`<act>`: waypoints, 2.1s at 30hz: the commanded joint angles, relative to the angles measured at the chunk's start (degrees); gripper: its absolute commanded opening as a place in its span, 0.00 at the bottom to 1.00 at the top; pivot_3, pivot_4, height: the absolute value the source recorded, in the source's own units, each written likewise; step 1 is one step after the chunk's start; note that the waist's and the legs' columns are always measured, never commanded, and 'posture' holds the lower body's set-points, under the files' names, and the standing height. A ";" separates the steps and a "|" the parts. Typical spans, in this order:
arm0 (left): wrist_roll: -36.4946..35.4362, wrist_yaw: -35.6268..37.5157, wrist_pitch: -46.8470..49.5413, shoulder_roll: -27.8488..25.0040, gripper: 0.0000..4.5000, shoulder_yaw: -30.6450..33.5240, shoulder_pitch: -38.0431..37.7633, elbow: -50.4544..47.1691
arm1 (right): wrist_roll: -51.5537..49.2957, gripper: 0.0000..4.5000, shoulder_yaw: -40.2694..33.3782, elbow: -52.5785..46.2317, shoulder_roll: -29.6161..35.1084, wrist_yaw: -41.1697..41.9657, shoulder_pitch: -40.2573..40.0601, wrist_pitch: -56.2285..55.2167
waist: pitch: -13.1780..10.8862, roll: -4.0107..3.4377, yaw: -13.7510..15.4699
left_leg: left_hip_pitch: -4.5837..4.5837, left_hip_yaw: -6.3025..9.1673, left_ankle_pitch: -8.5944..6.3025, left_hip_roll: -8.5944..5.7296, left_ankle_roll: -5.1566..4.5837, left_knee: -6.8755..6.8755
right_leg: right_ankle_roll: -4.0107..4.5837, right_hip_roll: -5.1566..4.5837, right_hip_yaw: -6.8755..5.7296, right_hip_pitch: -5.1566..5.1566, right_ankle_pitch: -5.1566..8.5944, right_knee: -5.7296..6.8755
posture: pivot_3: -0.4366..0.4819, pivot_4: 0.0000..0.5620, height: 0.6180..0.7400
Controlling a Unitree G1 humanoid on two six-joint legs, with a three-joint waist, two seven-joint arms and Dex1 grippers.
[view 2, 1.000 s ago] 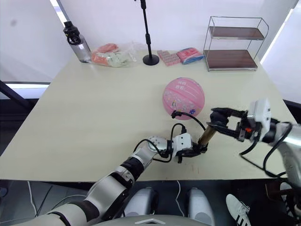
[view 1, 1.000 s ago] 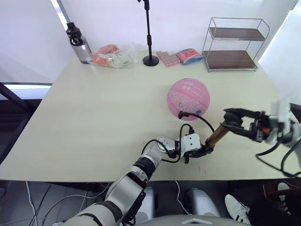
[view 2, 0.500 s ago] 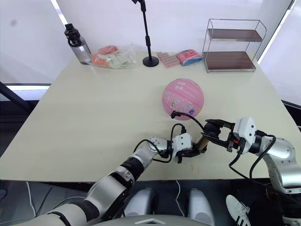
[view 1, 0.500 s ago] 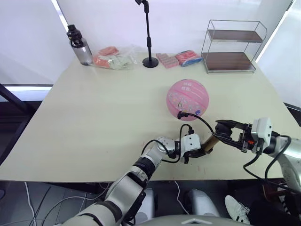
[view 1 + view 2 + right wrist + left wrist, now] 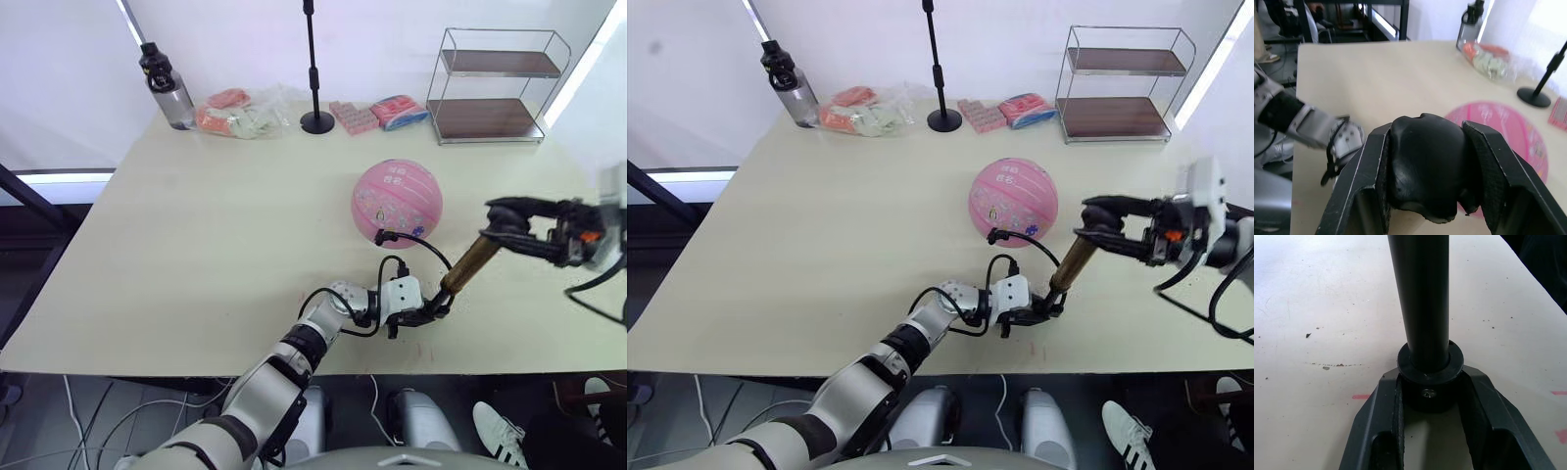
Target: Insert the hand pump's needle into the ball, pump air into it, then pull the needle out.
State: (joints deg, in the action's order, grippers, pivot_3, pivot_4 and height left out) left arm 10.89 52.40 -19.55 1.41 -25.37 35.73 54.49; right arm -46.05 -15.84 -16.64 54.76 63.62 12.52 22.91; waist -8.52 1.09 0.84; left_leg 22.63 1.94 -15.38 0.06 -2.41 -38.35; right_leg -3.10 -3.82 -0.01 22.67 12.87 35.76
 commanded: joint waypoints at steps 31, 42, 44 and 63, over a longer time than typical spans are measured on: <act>3.86 -0.23 3.17 -2.87 0.23 -2.57 -2.94 5.07 | 16.37 0.37 8.98 7.17 -9.22 2.36 -9.01 -13.90 | 0.53 0.66 -0.21 | -0.78 0.06 -0.01 0.25 0.02 0.08 | -0.14 0.15 -0.02 -0.66 0.13 0.01 | 0.48 0.27 1.00; 3.95 -0.62 2.98 -2.69 0.23 -2.62 -2.60 5.47 | 20.57 0.37 12.57 10.85 -10.44 2.41 -10.98 -20.90 | 0.61 0.74 -0.17 | -0.80 0.05 -0.01 0.22 0.02 0.08 | -0.14 0.20 -0.02 -0.69 0.13 0.01 | 0.48 0.27 1.00; 3.98 -0.65 2.94 -2.70 0.23 -2.63 -2.58 5.54 | 18.07 0.37 10.18 9.60 -9.38 2.41 -10.14 -19.33 | 0.60 0.74 -0.16 | -0.81 0.05 -0.02 0.22 0.02 0.08 | -0.16 0.16 -0.01 -0.71 0.15 0.01 | 0.48 0.27 1.00; 4.25 -0.99 2.47 -2.24 0.23 -2.84 -2.32 6.45 | -4.98 0.37 -9.59 4.35 2.82 2.28 6.40 2.90 | -0.08 0.09 0.02 | 0.03 0.01 0.00 -0.03 0.01 -0.02 | -0.04 -0.10 -0.02 -0.01 -0.02 -0.03 | 0.48 0.27 1.00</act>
State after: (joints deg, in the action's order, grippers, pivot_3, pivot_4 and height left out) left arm 10.95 51.57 -20.19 1.56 -25.51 36.06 55.10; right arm -47.95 -18.75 -12.09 56.22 67.93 15.84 25.84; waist -8.60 1.18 0.86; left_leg 22.66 1.96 -15.38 0.03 -2.40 -38.38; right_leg -3.14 -3.93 -0.03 22.66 12.85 35.72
